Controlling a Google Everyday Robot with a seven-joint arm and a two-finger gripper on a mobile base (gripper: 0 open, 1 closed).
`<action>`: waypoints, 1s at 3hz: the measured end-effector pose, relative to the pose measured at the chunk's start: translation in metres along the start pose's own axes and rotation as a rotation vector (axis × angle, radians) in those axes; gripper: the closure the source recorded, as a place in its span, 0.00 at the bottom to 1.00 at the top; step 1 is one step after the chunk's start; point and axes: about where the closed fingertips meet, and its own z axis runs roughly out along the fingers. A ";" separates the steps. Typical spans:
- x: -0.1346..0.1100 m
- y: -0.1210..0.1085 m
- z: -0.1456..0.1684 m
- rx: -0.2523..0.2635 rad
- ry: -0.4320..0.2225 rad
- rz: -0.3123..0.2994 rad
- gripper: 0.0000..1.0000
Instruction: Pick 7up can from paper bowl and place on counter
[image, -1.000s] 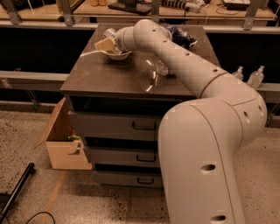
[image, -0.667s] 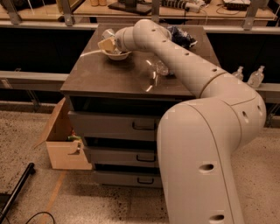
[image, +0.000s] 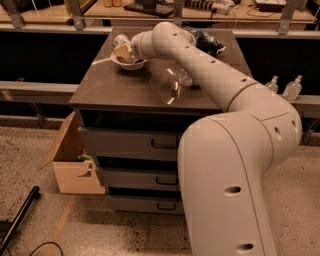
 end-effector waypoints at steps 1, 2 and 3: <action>0.000 -0.004 -0.003 0.009 -0.005 -0.005 1.00; -0.016 -0.019 -0.015 0.042 -0.045 -0.028 1.00; -0.036 -0.035 -0.031 0.069 -0.099 -0.034 1.00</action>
Offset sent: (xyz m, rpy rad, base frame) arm 0.0143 -0.0474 0.0553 0.0044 -0.1462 -0.0651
